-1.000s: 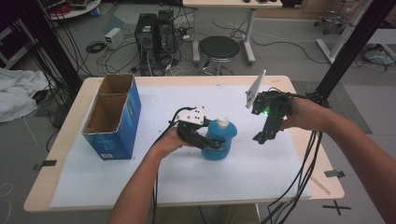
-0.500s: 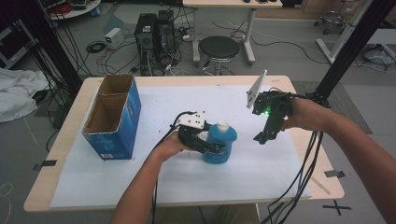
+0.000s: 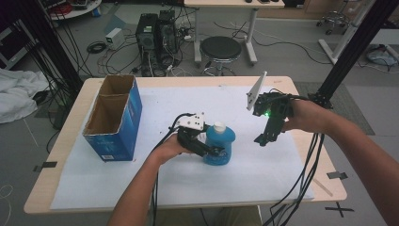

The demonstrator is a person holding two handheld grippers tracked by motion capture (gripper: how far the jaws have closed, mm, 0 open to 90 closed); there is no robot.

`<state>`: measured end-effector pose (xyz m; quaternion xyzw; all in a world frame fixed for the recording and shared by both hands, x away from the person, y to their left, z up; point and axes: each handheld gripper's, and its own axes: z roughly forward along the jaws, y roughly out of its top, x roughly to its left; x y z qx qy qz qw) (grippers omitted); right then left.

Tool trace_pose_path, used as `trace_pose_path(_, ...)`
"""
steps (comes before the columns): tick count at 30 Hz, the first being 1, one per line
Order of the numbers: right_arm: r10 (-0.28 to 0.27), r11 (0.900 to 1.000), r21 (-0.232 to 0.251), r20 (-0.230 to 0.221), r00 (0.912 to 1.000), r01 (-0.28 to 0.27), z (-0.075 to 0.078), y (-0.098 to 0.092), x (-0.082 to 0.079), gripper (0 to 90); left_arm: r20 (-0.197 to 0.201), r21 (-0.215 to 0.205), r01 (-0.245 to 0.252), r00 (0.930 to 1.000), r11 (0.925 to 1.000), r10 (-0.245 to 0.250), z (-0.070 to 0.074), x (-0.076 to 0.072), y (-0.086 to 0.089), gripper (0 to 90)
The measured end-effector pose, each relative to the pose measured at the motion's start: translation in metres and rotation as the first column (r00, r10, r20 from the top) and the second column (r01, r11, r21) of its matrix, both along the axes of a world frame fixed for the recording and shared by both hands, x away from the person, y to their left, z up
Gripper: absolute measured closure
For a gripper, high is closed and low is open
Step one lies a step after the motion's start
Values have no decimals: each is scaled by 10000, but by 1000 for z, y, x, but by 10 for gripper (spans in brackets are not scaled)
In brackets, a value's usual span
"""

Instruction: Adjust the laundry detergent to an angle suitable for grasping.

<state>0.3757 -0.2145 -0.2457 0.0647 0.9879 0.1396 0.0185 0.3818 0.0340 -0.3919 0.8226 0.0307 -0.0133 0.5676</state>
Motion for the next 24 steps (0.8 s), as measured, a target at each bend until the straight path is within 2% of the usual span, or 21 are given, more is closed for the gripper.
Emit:
trace_pose_path(6,-26,10000,4,82,10000,26,1,-2,-1,28,-88,61,-170,9998,9998,170,3,-3,2,303)
trace_pose_path(9,46,10000,-19,49,10000,-46,1,-1,-2,28,54,265,-238,9997,9994,236,4,-5,3,287)
trace_pose_path(12,21,10000,-35,64,10000,-21,1,-1,-3,28,55,295,-388,9992,9988,387,6,-6,5,285)
trace_pose_path(14,19,10000,-31,76,10000,-19,2,-2,-4,28,-26,313,-563,9984,9979,564,8,-8,7,233)
trace_pose_path(17,16,10000,-6,101,9999,-16,3,-3,-4,28,118,504,-710,9974,9962,705,12,-11,10,233)
trace_pose_path(20,0,10000,-24,124,9999,0,3,-4,-5,28,217,775,-1048,9944,9915,1034,16,-14,15,233)
trace_pose_path(24,-21,10000,22,163,9999,20,4,-5,-5,28,618,1186,-1222,9914,9854,1156,25,-20,24,233)
